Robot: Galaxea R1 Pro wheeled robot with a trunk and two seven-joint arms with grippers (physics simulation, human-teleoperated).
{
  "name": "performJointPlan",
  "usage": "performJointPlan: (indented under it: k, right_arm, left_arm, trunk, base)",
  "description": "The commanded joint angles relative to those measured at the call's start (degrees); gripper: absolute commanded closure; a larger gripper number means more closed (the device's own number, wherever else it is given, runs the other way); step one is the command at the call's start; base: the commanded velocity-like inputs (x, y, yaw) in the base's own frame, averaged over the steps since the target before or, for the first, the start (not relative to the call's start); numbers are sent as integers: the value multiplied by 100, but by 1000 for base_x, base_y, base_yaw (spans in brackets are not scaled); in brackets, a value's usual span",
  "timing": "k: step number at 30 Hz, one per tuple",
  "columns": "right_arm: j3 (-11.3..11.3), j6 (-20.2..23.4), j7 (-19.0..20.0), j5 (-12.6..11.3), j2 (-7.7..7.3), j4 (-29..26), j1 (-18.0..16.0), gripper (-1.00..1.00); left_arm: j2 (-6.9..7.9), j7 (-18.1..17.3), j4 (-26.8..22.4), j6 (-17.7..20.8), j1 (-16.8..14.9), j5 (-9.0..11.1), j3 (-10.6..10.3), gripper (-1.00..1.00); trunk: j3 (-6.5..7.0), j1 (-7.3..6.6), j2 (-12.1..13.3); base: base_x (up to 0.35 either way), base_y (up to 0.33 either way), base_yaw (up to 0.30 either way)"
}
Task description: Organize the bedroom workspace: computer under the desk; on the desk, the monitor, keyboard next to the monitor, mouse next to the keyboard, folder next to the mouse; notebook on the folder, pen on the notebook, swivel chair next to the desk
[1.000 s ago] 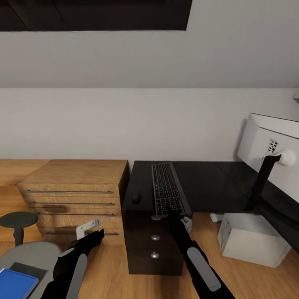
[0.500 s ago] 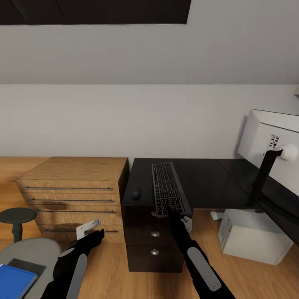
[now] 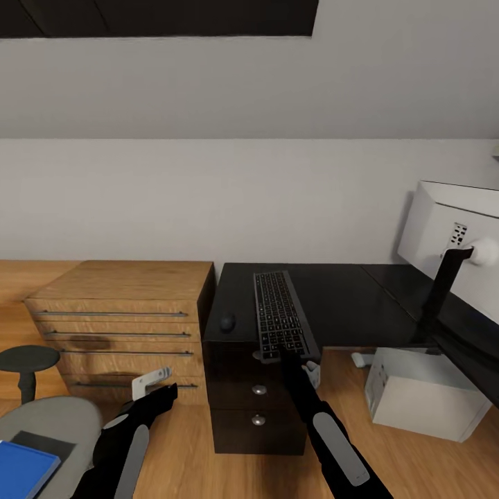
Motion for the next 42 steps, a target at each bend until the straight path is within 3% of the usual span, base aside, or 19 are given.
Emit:
performJointPlan:
  k: [1,11,12,21,30,37,42]
  right_arm:
    - [13,-22,25,-63,-2,4,-4,100]
    - [10,-14,-13,-63,-2,13,-4,100]
    - [8,-14,-15,-63,-2,13,-4,-100]
    - [11,-13,-17,-63,-2,13,-4,-100]
    - [-8,-17,-19,-62,-7,29,-4,-100]
    - [-15,-22,-124,-57,5,492,-4,-100]
    - [-21,-16,-134,-53,-24,576,-4,-100]
  left_arm:
    - [1,35,12,16,-4,60,2,-100]
    - [2,32,43,25,-4,62,2,-100]
    - [2,31,43,25,-4,62,2,-100]
    - [2,40,66,17,-4,60,2,-100]
    - [2,40,90,16,-4,54,2,-100]
    - [-9,35,340,29,-4,64,-15,-100]
    - [-55,38,487,52,-4,87,-372,-100]
  trunk:
    - [-6,1,-3]
    - [-6,1,-3]
    - [-6,1,-3]
    - [-6,1,-3]
    - [-6,1,-3]
    - [-6,1,-3]
    - [-6,1,-3]
  base:
    - [226,0,0]
    - [48,0,0]
    - [2,0,0]
    - [-30,0,0]
    - [-290,0,0]
    - [-333,-22,0]
    - [-333,-89,0]
